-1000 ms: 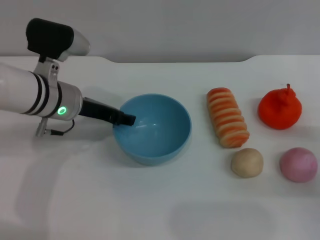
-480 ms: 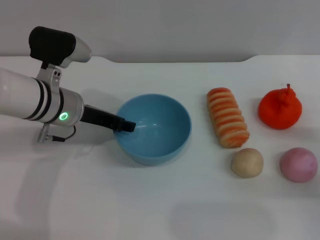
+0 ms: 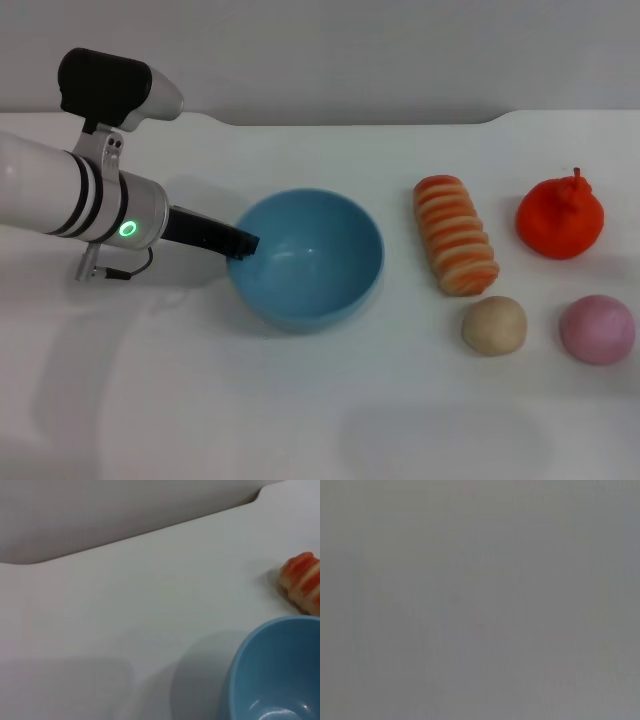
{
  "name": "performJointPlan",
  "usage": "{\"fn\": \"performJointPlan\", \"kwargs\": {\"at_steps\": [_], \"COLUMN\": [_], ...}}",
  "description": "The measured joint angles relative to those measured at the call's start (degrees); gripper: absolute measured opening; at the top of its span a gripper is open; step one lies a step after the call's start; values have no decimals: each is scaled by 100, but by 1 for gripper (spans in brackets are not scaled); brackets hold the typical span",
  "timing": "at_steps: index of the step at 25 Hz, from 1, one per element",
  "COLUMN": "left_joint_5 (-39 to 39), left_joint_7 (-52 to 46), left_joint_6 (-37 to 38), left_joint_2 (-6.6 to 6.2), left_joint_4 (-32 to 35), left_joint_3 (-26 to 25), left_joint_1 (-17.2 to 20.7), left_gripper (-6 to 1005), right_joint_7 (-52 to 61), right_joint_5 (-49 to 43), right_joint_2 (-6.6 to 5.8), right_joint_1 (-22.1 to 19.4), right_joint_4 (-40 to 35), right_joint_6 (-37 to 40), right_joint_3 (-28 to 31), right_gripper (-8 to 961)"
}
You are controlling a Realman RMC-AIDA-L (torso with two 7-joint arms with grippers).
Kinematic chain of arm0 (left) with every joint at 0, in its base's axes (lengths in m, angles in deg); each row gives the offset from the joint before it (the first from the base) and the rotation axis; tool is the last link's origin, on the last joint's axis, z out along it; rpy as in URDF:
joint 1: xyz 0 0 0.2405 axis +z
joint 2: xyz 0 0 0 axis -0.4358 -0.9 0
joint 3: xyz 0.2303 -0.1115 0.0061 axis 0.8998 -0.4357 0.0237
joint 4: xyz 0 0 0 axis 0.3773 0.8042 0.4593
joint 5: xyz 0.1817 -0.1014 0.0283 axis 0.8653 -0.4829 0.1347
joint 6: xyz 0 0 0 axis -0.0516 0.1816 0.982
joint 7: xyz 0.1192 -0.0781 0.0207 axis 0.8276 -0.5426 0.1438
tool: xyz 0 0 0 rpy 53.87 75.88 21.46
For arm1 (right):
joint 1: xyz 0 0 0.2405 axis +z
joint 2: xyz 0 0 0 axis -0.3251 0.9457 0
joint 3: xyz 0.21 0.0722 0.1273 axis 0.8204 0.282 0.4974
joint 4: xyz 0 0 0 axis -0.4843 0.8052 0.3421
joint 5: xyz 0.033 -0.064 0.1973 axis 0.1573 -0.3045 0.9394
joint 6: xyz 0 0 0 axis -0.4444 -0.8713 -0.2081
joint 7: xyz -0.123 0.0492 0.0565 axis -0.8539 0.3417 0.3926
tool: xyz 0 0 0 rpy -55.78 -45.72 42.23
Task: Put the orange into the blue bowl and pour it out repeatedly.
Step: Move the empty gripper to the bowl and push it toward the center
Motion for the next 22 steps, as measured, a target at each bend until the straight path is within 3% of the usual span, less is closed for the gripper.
{"fn": "performJointPlan", "kwargs": {"at_steps": [7,12,16,22], "left_joint_5": [17,85,552,932], "left_joint_7": [22,46,55,-53], "left_joint_6": [18,-5,-9,-220], "left_joint_2": [-8,-26,-28,-7], "left_joint_4": [7,155,622,839], "left_joint_3": [25,2,-112,-165], "left_joint_1": [-18,-153,-304,-643], "left_gripper": [-2,-2,-1,-2], "right_joint_7": [25,282,1702,4960], "right_joint_5": [-25,-74,-908,-3418], "right_joint_2": [-2,-20,-110,-88], "right_joint_1": [0,2,-49,-108], "right_joint_4": [30,10,-581,-2734], "right_joint_6": [0,-16,-184,-1005], "right_joint_3": [-53,-87,-112,-116], "right_gripper": [663,663,662,662]}}
